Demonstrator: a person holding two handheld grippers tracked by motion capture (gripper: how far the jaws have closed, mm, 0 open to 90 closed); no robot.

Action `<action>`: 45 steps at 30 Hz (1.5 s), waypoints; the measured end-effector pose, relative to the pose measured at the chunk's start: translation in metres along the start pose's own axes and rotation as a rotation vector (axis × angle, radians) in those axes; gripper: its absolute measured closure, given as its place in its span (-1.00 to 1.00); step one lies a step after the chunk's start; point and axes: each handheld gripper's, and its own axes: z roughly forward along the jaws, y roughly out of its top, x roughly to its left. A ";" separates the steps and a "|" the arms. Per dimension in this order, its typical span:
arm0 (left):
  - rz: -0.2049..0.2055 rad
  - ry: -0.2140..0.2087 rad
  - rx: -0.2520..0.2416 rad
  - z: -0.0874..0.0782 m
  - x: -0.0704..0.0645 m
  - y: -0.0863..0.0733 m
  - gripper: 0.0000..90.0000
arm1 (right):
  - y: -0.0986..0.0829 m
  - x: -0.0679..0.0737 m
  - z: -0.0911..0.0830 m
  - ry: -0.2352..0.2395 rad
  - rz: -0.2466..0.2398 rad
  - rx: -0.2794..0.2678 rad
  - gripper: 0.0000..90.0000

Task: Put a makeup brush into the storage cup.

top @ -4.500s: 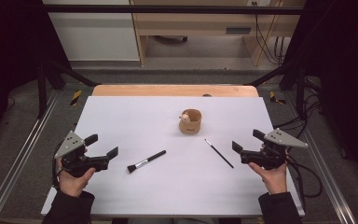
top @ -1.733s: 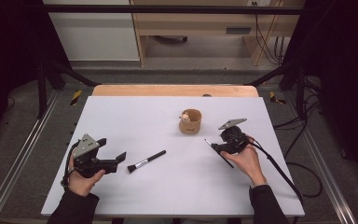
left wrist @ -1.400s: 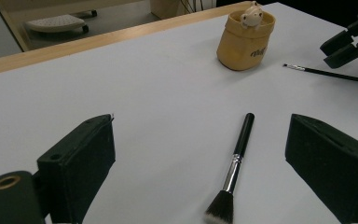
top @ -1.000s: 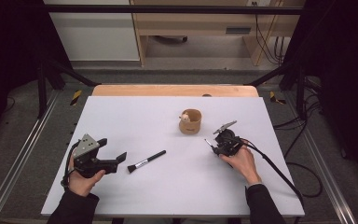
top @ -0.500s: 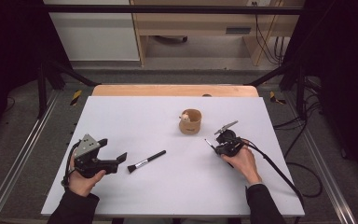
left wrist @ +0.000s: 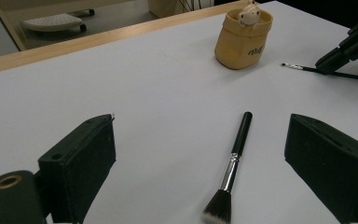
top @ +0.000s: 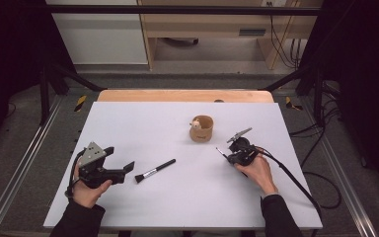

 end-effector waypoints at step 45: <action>-0.003 -0.005 0.006 0.001 0.001 0.000 -0.82 | 0.038 0.003 0.009 -0.008 -0.103 0.248 0.75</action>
